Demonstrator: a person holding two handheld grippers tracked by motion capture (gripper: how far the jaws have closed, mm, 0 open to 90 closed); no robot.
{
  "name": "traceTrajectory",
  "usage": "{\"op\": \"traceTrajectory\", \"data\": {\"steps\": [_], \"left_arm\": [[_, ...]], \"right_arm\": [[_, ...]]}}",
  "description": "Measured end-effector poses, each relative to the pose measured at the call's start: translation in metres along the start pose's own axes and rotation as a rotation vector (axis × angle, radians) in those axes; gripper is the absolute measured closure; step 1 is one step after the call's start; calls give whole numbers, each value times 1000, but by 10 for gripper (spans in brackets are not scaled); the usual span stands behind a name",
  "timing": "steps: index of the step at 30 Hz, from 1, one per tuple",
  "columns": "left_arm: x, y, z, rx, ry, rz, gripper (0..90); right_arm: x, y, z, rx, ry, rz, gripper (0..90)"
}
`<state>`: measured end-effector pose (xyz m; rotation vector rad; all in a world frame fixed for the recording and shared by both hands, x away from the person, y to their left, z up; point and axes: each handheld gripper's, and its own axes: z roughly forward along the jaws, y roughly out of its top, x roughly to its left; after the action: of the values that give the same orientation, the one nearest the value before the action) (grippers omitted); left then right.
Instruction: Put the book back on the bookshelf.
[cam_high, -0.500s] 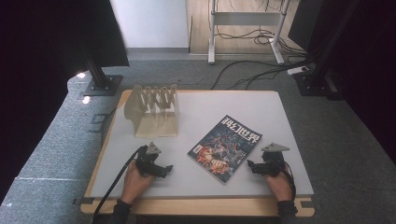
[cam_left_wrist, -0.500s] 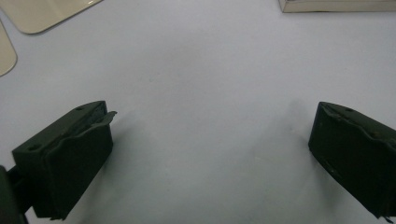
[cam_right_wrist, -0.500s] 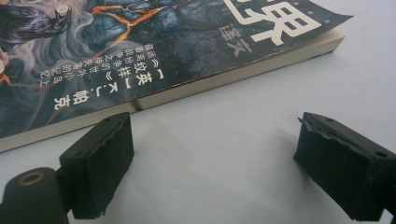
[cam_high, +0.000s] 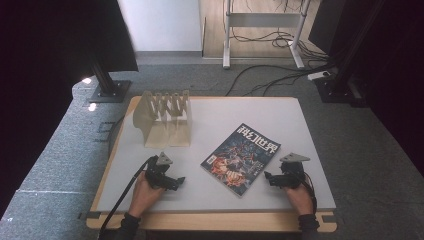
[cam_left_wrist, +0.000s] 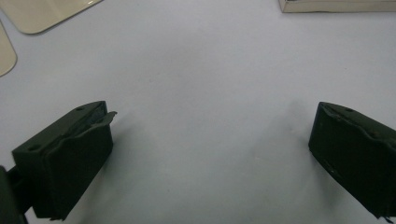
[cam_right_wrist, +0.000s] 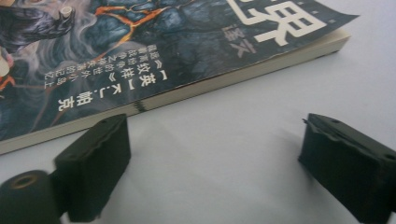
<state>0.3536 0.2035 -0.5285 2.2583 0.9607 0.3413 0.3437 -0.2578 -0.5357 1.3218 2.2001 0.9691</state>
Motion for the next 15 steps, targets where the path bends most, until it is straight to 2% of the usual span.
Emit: {"op": "traceTrajectory", "data": {"steps": [5,7,11,15], "left_arm": [[2,3,0,8,-15,0,0],[4,5,0,2,-41,-14,0],[3,15,-3,-8,-43,9,0],[2,28,-3,-18,-70,20,0]], "right_arm": [[1,4,1,26,4,-10,31],[1,4,1,27,2,-13,27],[1,9,0,19,2,-21,16],[1,17,-3,-5,8,-29,0]]}}
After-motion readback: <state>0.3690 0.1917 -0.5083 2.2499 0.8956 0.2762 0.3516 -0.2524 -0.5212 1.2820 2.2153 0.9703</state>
